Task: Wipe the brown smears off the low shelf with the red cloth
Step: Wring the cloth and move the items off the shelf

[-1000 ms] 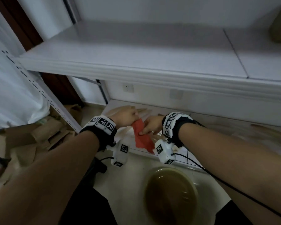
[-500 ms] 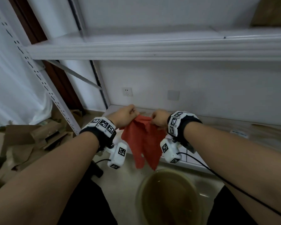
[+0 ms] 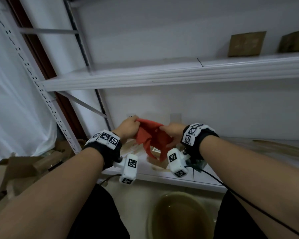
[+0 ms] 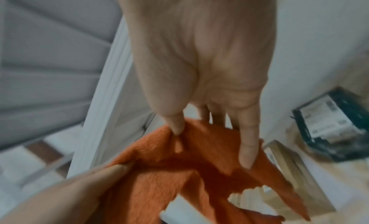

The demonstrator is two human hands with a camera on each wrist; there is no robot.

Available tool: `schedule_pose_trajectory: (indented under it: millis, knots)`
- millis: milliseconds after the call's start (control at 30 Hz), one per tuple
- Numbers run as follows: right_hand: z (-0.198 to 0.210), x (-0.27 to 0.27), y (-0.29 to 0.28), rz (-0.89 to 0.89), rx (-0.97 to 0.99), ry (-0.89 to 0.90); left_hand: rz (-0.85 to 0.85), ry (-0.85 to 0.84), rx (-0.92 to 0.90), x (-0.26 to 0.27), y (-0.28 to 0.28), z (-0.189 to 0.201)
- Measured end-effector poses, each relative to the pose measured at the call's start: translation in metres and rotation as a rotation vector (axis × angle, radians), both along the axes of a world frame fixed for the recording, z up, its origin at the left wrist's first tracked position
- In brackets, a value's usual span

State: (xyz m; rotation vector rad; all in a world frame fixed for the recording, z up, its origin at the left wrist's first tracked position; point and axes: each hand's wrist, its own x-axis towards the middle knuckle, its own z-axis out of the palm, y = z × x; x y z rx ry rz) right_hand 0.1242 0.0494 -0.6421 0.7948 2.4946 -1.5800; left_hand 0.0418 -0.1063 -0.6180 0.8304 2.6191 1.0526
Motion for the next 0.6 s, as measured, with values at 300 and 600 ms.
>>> schedule_pose_trajectory:
  millis: [300,600]
  knots:
    - [-0.012,-0.002,0.011,-0.263,-0.849,0.309,-0.358,-0.153,0.038,0.011,0.044,-0.004]
    - [-0.082,-0.020,0.073,-0.289,-0.734,-0.023,-0.424,-0.389,-0.156,-0.039,0.093,-0.064]
